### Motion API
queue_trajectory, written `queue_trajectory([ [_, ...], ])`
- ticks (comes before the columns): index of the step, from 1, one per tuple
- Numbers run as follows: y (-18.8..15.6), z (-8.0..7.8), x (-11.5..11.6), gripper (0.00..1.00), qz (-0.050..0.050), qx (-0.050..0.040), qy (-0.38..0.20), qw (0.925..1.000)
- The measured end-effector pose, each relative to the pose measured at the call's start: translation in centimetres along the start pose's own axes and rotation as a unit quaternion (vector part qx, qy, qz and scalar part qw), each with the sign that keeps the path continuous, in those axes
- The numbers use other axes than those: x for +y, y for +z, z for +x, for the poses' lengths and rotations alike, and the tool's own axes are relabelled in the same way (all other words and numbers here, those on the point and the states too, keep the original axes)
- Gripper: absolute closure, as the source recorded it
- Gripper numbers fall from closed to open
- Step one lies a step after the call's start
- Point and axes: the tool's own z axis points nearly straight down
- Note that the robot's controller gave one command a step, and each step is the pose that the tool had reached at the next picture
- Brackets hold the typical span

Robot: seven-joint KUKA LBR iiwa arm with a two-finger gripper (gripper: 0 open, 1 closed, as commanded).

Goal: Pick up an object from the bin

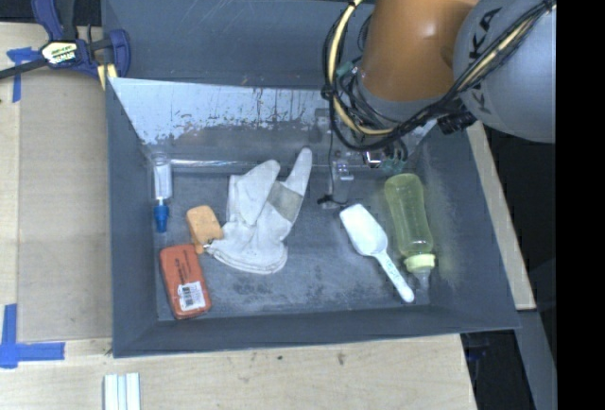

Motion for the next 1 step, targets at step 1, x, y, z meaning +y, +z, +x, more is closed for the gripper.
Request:
queue_trajectory([
  [1, -0.52, -0.15, -0.01, 0.0, 0.0, -0.0043, 0.0, 1.0],
])
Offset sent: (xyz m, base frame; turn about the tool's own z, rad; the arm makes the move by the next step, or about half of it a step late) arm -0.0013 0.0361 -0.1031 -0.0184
